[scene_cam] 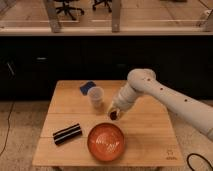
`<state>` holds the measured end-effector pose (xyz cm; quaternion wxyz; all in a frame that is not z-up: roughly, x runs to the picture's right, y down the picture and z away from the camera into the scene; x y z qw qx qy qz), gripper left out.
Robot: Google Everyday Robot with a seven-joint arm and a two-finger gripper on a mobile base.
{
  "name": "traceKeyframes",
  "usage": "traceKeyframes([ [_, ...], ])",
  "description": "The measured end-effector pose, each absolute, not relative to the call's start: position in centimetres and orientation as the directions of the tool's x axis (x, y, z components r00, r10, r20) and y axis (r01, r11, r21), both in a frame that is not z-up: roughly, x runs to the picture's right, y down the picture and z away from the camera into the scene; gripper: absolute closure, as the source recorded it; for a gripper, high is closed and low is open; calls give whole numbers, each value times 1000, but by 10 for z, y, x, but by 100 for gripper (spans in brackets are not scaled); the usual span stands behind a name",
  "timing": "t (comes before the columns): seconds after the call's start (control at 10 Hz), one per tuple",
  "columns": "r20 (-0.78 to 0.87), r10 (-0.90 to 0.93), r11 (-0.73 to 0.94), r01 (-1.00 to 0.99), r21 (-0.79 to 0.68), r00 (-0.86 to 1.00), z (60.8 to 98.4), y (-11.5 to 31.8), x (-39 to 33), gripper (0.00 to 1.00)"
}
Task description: Place the pepper in the ceramic cup
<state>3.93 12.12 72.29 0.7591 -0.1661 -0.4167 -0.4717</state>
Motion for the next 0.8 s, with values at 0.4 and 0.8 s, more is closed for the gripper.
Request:
traceKeyframes([
  [0.4, 848, -494, 561, 815, 145, 190, 721, 113, 27, 100],
  [0.8, 877, -452, 596, 788, 157, 166, 708, 100, 12, 100],
])
